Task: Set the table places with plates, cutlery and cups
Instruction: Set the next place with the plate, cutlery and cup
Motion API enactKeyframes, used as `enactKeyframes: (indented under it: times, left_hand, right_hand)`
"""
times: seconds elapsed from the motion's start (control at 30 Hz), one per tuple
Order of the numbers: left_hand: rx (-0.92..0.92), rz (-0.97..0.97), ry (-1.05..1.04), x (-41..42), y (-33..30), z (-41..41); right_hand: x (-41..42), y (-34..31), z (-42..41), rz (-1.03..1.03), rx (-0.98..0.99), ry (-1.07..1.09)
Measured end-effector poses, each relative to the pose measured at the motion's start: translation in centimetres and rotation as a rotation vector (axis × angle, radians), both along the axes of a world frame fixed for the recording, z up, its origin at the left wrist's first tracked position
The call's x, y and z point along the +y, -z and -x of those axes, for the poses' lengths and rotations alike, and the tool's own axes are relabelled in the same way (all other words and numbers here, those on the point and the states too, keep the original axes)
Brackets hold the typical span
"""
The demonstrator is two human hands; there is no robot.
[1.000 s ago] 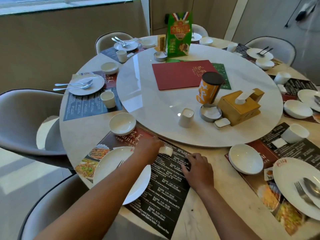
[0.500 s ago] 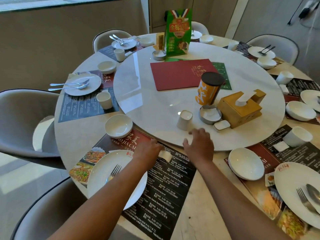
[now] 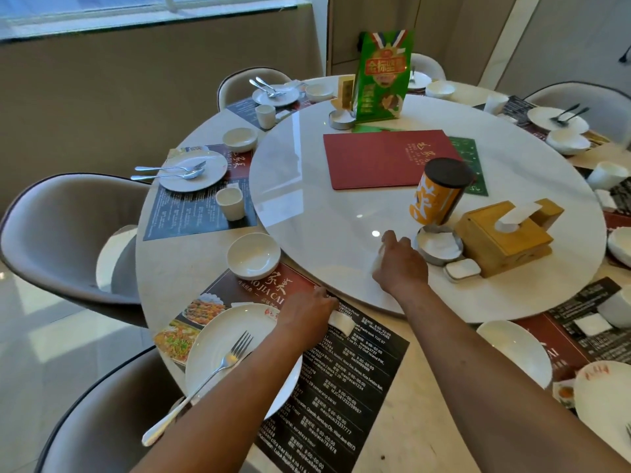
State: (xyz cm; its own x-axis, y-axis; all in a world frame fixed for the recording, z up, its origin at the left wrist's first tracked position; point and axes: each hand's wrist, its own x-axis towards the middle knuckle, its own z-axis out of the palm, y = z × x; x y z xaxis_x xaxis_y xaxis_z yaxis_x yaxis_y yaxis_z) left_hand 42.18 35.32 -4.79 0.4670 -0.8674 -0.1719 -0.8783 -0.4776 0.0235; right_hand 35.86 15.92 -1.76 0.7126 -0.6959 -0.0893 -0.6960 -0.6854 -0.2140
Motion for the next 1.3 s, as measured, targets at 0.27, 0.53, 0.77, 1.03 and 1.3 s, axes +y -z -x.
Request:
enactKeyframes:
  times: [0.27,0.53,0.77,1.03,1.3]
  left_hand:
    - [0.017,0.121,-0.1,1.4,0.9,1.8]
    - [0.031,0.06,-0.145,4.1,1.0,4.7]
    - [-0.008,-0.04,-0.046,4.8,1.4,6.1]
    - [0.006,-0.02,-0.044,4.7,1.3,6.1]
    - [0.031,-0.01,-0.046,4.6,0.9,6.1]
  right_hand:
    - [2.0,-1.4,3.7,-0.372,-0.299,0.297]
    - [8.4,1.1,10.9,-0.598,-0.604,0.463]
    - [10.7,2.7,13.3,-0.506,-0.573,0.324]
    - [10.9,3.1,12.6,-0.508,-0.497,0.225]
    - [10.6,3.2,12.7,-0.504,-0.453,0.192]
